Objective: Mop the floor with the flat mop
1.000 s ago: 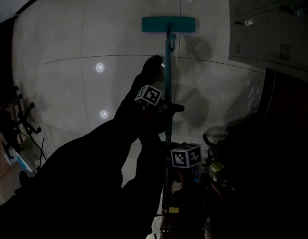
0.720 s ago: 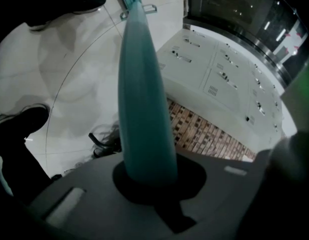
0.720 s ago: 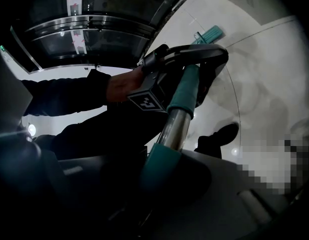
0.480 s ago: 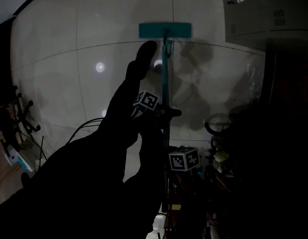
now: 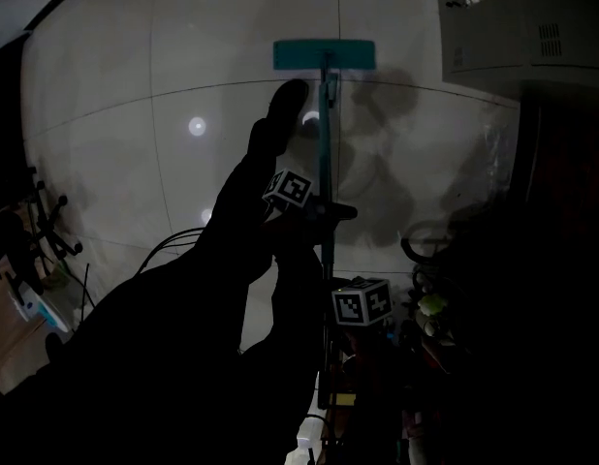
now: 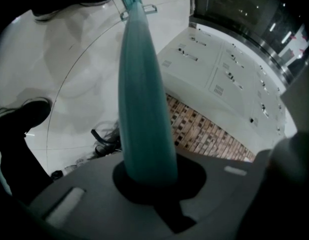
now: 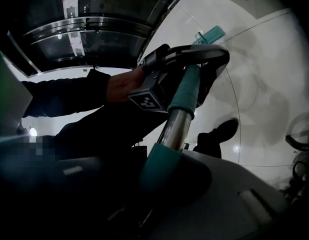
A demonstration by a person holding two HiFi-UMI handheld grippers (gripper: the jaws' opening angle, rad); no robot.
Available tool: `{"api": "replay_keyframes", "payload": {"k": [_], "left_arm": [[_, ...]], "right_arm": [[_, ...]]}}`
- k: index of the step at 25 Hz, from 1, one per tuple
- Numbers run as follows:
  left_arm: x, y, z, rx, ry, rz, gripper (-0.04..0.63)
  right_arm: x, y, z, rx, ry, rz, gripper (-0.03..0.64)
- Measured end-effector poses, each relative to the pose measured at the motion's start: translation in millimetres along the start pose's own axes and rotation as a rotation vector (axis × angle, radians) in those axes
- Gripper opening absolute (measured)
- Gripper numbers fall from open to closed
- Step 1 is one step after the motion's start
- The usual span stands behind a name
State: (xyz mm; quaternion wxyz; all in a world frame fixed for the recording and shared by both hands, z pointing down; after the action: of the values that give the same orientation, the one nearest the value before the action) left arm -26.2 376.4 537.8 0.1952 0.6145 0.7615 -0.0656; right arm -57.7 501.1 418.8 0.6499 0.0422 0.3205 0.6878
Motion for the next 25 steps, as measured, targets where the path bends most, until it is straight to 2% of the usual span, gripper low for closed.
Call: {"api": "replay_keyframes", "payload": {"k": [6, 14, 20, 25], "left_arm": [[-63, -21, 29, 0.014, 0.002, 0.008, 0.017], [-185, -57, 70, 0.012, 0.002, -0.002, 0.017], [-277, -58, 97, 0.012, 0.028, -0.018, 0.017], [-348, -68, 121, 0.027, 0.051, -0.006, 0.017]], "right_arm": [[-64, -3, -33, -0.006, 0.003, -0.005, 0.127], [-186, -4, -88, -0.025, 0.024, 0.013, 0.127], [-279, -15, -107, -0.040, 0.025, 0.054, 0.127], [-349, -21, -125, -0.020, 0.005, 0.067, 0.126]]}}
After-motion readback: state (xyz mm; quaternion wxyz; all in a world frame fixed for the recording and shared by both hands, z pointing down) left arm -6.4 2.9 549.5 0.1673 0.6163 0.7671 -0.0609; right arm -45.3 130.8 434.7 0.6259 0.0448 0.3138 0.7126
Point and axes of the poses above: the fingertips, and each gripper's own axes: y forward along the fingers, z to its right, x out of its underside, the point moved 5 cm from there along -y, backward along the fingers, and after that the axes turned 12 degrees about y, right-handed, at the moved point
